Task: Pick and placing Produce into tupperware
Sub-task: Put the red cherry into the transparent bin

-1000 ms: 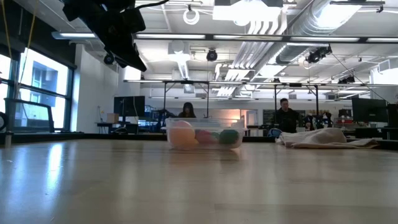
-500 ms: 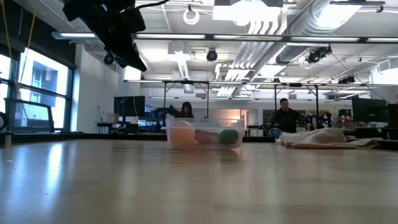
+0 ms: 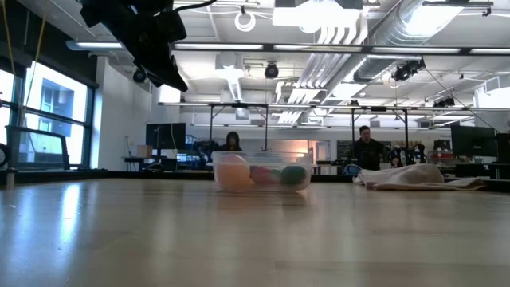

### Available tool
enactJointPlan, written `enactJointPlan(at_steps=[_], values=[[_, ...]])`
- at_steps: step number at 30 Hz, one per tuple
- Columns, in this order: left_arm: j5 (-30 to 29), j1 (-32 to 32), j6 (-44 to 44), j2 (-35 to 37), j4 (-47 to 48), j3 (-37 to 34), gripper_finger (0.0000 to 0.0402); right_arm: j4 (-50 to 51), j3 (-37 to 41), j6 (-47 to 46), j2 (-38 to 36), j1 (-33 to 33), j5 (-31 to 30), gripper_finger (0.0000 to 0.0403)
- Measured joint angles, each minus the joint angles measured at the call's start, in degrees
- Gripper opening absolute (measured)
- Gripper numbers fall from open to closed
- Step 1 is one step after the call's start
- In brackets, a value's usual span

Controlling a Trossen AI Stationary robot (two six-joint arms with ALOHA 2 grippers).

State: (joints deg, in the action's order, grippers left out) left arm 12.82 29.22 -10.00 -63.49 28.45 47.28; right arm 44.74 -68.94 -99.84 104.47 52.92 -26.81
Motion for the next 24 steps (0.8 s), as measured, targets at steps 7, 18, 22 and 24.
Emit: enactJointPlan(at_steps=[7, 18, 22, 24], values=[[-0.02, 0.0, 0.0, -0.02, 0.0, 0.01, 0.0021, 10.15, -8.59, 15.28, -0.11, -8.05, -7.73, 0.0074], [0.0, 0.02, 0.0, -0.02, 0.0, -0.01, 0.0021, 9.04, -22.1, 52.69, -0.23, -33.5, -8.81, 0.0074], [0.0, 0.02, 0.0, -0.02, 0.0, 0.0, 0.0021, 3.66, -20.93, 59.83, -0.31, -43.89, 0.04, 0.0074], [-0.01, 0.02, 0.0, -0.02, 0.02, -0.01, 0.0021, 1.95, -18.74, 59.83, -0.31, -48.41, 4.89, 0.0074]])
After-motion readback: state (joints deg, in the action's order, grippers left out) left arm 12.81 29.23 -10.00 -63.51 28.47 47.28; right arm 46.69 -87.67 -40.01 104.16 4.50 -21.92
